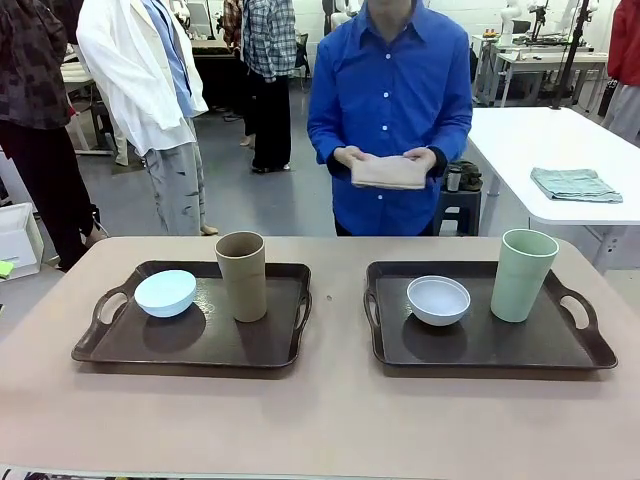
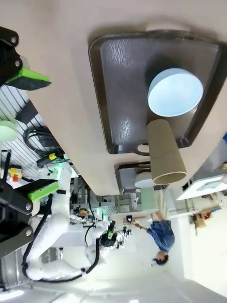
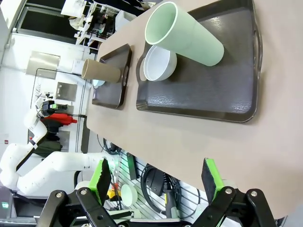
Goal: Set up a tray with a mat and arrange the tableware.
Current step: Pick up the Picnic Bowl and Reusable plastic cup from the Handle tray in front of the human's position and hold them in the air.
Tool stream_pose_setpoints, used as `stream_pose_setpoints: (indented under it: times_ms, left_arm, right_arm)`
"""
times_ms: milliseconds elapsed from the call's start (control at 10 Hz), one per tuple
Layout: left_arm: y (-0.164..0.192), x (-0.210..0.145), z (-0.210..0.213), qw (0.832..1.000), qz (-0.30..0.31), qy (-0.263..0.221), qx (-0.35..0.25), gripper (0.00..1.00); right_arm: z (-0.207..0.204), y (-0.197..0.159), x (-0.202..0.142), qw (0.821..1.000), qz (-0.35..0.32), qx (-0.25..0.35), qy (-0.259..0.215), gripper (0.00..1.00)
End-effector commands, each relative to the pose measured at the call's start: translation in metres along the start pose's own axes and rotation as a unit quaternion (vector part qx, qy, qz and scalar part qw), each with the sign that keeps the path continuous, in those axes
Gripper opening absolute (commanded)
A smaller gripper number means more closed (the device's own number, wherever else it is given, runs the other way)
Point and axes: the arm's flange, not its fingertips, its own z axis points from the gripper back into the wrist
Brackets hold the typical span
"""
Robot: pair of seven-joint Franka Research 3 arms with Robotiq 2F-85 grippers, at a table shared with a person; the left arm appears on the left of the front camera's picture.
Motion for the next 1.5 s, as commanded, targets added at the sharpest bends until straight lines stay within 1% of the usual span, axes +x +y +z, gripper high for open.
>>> stream_pose_setpoints:
  times_ms: [0,1400]
  left_arm:
    - [-0.0025,0.0012,-0.0003,1.0,0.008,-0.005,-0.007,1.0]
    - [-0.0025,0.0012,-0.0003,1.0,0.008,-0.005,-0.007,1.0]
  right_arm:
    - [0.0001,-0.0005,-0.0002,1.0,-0.002,0.003,0.0,1.0]
    - [0.0001,-0.0005,-0.0002,1.0,-0.002,0.003,0.0,1.0]
